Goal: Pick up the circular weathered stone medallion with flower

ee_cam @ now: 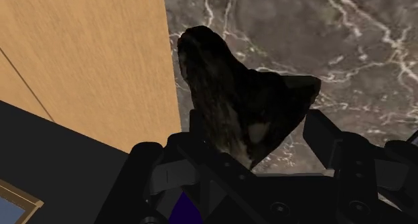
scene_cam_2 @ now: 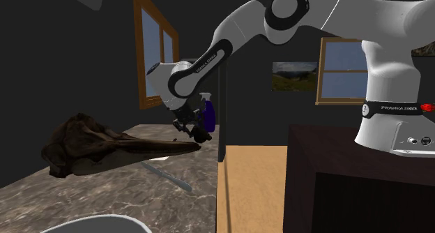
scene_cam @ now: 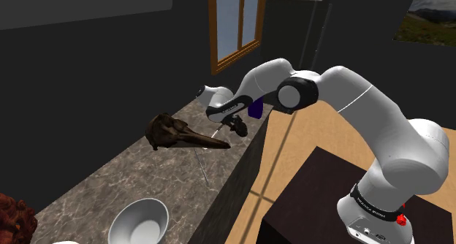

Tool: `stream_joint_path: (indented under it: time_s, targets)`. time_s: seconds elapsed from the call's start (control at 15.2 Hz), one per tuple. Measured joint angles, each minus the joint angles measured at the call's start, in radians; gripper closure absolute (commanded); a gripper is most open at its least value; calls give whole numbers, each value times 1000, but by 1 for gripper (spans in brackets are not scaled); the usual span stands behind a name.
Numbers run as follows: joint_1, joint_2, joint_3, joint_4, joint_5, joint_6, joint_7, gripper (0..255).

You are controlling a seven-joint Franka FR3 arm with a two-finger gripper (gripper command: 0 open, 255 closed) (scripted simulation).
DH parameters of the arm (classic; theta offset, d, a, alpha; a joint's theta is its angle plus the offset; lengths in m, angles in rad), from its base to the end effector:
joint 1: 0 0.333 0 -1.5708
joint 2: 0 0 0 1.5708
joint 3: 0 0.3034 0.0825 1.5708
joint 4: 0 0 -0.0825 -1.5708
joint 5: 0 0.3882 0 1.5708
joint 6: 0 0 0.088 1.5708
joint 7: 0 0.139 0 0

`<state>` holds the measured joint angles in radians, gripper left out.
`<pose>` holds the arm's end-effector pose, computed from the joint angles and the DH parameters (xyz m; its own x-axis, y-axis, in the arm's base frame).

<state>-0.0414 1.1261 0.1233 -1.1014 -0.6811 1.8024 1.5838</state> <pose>0.7070 -0.0352 0.0704 0.3812 -0.8256 0.4161 -0.8837 -0.1934 0.4262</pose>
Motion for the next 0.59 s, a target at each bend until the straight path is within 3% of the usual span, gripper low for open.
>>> stream_joint_path:
  time_s: [0.59]
  targets:
    - [-4,-89,9,-45,8,-40,-20,255]
